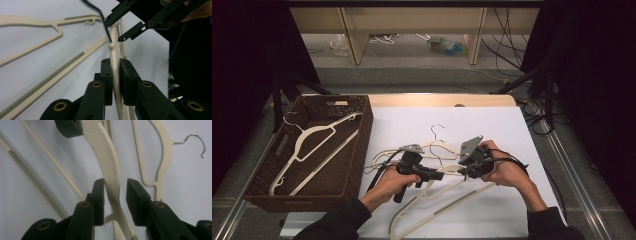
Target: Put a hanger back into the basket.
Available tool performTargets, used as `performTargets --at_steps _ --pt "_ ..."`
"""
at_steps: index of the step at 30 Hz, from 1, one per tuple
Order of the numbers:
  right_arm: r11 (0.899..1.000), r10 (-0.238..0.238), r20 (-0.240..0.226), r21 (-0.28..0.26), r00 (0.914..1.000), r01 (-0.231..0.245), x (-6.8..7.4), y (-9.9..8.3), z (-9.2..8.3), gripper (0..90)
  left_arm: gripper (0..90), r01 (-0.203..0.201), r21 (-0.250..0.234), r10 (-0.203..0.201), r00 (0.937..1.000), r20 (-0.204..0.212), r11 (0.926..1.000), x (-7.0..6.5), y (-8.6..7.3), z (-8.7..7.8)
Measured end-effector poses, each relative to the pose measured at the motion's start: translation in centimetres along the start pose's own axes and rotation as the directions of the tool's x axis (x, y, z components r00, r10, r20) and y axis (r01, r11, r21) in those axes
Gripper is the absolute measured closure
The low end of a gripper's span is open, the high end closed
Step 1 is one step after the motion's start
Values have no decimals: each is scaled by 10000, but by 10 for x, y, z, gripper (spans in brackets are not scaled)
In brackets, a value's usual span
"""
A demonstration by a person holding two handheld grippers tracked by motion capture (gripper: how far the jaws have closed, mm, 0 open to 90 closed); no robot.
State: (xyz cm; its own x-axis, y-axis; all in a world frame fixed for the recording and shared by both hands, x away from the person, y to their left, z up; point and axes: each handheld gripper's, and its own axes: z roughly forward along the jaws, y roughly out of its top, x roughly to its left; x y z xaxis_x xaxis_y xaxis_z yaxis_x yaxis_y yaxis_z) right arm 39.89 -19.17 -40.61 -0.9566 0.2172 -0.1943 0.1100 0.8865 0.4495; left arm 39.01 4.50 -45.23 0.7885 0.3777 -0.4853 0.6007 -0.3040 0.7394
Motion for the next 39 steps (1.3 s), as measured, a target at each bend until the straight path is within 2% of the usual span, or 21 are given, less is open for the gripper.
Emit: performTargets --at_steps 2,6,9,14,16,21,23,26,29,31,33,35,36,39 --pt "9995 166 247 -259 9996 -160 2 0 -8 603 837 174 -109 -172 9996 229 9998 -4 0 -1" --pt "9954 682 557 -718 9961 -641 5 -3 -22 515 847 50 -147 -44 9993 358 9999 -10 1 -2" --pt "9876 1109 739 -1196 9911 -1016 8 -7 -31 472 847 -30 -89 32 9997 233 10000 -12 1 -3" --pt "9840 1350 958 -1299 9862 -1221 18 -14 -40 444 849 -235 43 235 9997 2 9997 -16 3 -6" --pt "9820 1501 1036 -1313 9832 -1360 22 -19 -44 437 849 -508 142 511 9985 -174 9986 -20 6 -7" --pt "9746 1880 1203 -1461 9748 -1699 29 -30 -51 413 852 -1154 399 1170 9923 -413 9925 -25 12 -12" --pt "9709 2011 1115 -1543 9732 -1830 32 -34 -54 412 853 -1176 511 1200 9917 -459 9917 -25 14 -15" --pt "9711 1971 1212 -1600 9729 -1768 35 -39 -56 412 852 -1392 738 1441 9874 -653 9875 -25 17 -18" --pt "9686 2094 1053 -1587 9721 -1914 40 -42 -56 411 851 -1571 922 1642 9835 -753 9833 -26 21 -20" --pt "9685 2106 1082 -1583 9716 -1923 42 -44 -56 410 851 -1654 1095 1732 9827 -661 9801 -27 24 -21" --pt "9681 2121 1089 -1591 9712 -1936 43 -47 -56 406 851 -1760 1272 1859 9800 -706 9761 -28 26 -22" --pt "9655 2262 1151 -1578 9673 -2071 45 -48 -57 405 849 -1865 1393 1997 9759 -875 9725 -29 29 -23" --pt "9659 2214 1115 -1619 9688 -2021 46 -49 -58 404 849 -1836 1367 1966 9764 -889 9735 -30 30 -23" --pt "9635 2286 1189 -1695 9662 -2071 48 -51 -58 400 852 -1971 1591 2119 9739 -818 9674 -31 34 -25"
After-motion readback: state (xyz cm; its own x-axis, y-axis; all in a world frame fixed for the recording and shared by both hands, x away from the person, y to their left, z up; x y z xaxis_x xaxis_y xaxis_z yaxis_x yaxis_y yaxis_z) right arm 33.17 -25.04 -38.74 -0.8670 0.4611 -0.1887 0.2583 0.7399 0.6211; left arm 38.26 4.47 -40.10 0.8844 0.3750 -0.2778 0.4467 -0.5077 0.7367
